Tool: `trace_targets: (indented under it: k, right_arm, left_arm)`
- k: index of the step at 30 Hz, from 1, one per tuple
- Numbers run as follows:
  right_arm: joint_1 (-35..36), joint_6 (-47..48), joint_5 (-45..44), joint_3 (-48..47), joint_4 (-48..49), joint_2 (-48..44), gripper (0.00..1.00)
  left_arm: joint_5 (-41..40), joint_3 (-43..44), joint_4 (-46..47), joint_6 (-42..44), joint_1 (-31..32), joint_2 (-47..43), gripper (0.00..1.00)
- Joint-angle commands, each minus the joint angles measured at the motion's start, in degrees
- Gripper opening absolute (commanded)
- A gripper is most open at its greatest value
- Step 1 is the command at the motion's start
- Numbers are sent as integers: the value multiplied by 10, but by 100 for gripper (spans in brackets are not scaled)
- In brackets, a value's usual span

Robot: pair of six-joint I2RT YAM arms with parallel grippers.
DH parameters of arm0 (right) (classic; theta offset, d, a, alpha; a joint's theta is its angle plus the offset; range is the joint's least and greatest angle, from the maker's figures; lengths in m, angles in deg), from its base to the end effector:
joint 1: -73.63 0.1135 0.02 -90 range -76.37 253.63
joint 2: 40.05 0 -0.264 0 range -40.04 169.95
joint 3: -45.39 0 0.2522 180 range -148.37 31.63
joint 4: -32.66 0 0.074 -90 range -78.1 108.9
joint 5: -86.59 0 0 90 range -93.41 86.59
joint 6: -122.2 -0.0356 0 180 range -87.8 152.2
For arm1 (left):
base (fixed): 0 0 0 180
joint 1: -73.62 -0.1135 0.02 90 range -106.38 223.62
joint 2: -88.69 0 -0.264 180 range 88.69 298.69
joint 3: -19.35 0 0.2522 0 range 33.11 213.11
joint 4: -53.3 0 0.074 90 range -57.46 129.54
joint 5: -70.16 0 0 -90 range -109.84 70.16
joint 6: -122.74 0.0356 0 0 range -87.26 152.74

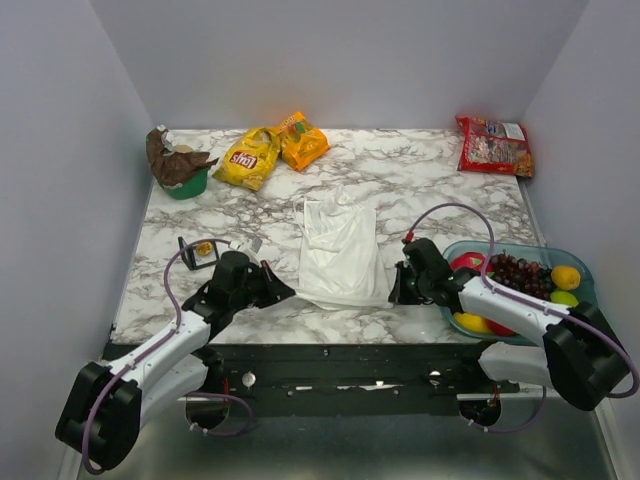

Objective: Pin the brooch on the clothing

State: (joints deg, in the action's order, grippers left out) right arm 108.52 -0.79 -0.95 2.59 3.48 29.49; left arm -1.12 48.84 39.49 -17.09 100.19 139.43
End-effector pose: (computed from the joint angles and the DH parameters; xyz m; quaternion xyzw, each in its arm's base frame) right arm 0.1749 0.1239 0.1566 -0.0221 0.9556 0.1806 0.2316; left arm 0.1524 -0.0890 0.1646 -0.1030 0.8726 -0.3949 0.2684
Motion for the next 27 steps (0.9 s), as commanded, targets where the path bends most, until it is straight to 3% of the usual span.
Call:
trace_targets:
  k: [1,4,8,11,14,18,22,25,27]
  right_arm:
    - [3,16,-3,-95,-74,-65,1]
    - [3,49,-54,-186,-159,-116,1]
    - [4,102,-102,-396,-247,-141,1]
    - [3,126,-132,-490,-289,-136,1]
    - [3,137,-146,-544,-283,-145,1]
    - [3,136,-176,-516,-265,-159,1]
    - [3,112,-187,-417,-254,-166,1]
    - [3,87,-171,-317,-237,-165,1]
    - [3,75,-138,-239,-196,-163,12]
  left_arm:
    - [11,61,-30,33,-13,-23,0]
    - [1,174,-83,68,-25,-26,0]
    - [-2,362,-112,86,-36,-18,0]
    - [-6,459,-121,90,-45,-10,0]
    - [-4,495,-105,75,-59,-9,0]
    - [7,470,-108,68,-101,-6,0]
    - [49,365,-75,37,-157,-28,0]
    - [89,297,-86,61,-164,-23,0]
    - [121,224,-72,75,-164,-14,0]
